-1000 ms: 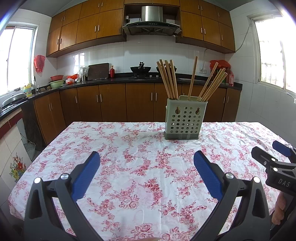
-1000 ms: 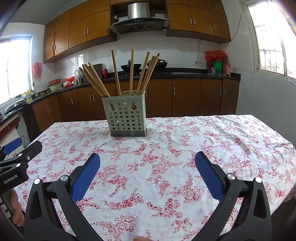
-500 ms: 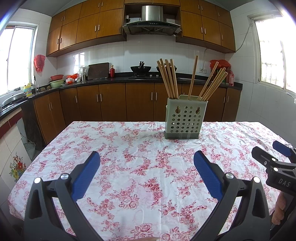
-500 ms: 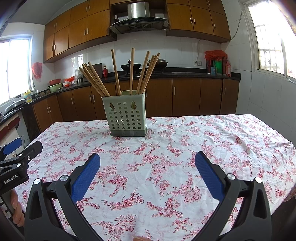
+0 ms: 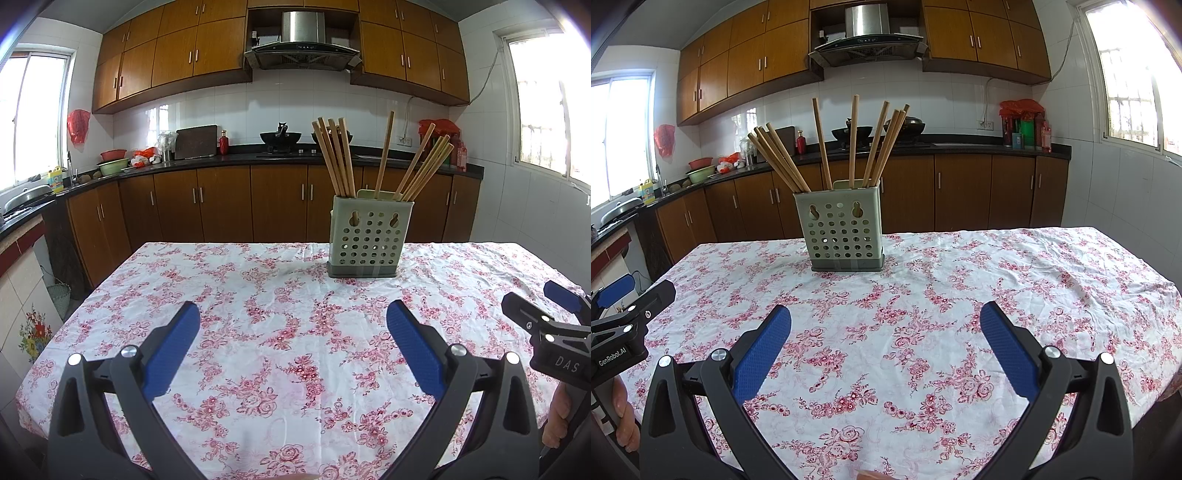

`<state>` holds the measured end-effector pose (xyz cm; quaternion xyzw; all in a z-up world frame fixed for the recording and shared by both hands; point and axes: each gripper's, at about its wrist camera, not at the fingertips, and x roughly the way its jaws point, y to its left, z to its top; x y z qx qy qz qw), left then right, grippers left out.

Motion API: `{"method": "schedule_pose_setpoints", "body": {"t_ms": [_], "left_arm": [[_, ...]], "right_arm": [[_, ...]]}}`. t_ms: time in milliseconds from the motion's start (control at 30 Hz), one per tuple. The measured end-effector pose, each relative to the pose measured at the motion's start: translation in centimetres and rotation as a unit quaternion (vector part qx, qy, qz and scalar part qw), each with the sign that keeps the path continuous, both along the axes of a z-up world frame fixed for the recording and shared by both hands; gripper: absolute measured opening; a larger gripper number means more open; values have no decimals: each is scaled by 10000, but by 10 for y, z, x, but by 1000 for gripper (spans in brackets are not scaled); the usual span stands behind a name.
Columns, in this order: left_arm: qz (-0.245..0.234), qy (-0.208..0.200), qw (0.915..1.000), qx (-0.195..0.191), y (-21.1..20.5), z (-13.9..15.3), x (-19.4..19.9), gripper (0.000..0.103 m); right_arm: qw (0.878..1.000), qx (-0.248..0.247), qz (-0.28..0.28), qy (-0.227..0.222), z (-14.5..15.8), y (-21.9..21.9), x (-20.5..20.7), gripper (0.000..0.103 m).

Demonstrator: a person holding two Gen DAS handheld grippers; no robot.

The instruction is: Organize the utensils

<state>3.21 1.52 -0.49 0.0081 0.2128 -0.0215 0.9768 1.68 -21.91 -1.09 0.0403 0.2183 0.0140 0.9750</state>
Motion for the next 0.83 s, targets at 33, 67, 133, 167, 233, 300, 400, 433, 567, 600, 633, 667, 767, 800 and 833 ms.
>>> {"method": "schedule_pose_setpoints", "body": {"t_ms": [33, 67, 133, 167, 233, 300, 400, 433, 567, 600, 633, 667, 767, 800, 833], "left_arm": [[1, 0, 10000, -2, 0, 0, 0, 99], [7, -2, 10000, 2, 0, 0, 0, 99], [1, -1, 10000, -4, 0, 0, 0, 99], [0, -2, 10000, -5, 0, 0, 0, 99], [1, 1, 10000, 2, 0, 0, 0, 99], [4, 0, 10000, 1, 0, 0, 0, 99], [4, -4, 10000, -2, 0, 0, 0, 99], [6, -8, 10000, 1, 0, 0, 0, 99], [5, -24, 10000, 5, 0, 1, 0, 99], [4, -17, 10000, 5, 0, 1, 0, 99], [1, -13, 10000, 3, 1, 1, 0, 99], [2, -10, 10000, -4, 1, 0, 0, 99], [-16, -5, 10000, -12, 1, 1, 0, 99], [-19, 0, 10000, -10, 1, 1, 0, 99], [-17, -3, 10000, -11, 1, 1, 0, 99]], "right_arm": [[10000, -2, -2, -1, 0, 0, 0, 101], [10000, -2, -1, 1, 0, 0, 0, 101], [10000, -1, 1, 0, 0, 0, -1, 101], [10000, 0, 1, 0, 0, 0, 0, 101], [10000, 0, -1, 1, 0, 0, 0, 101], [10000, 1, 0, -1, 0, 0, 0, 101], [10000, 1, 2, -1, 1, 0, 0, 101], [10000, 1, 1, -2, 1, 0, -1, 101], [10000, 4, -3, -8, 1, -1, -1, 101], [10000, 9, -8, -13, 1, -1, -1, 101], [10000, 10, -12, -18, 1, -1, -1, 101], [10000, 12, -22, -20, 1, 0, -1, 101], [10000, 11, -26, -25, 1, -1, -2, 101], [10000, 11, -28, -26, 2, -1, -2, 101], [10000, 10, -27, -29, 2, -1, -2, 101]]}}
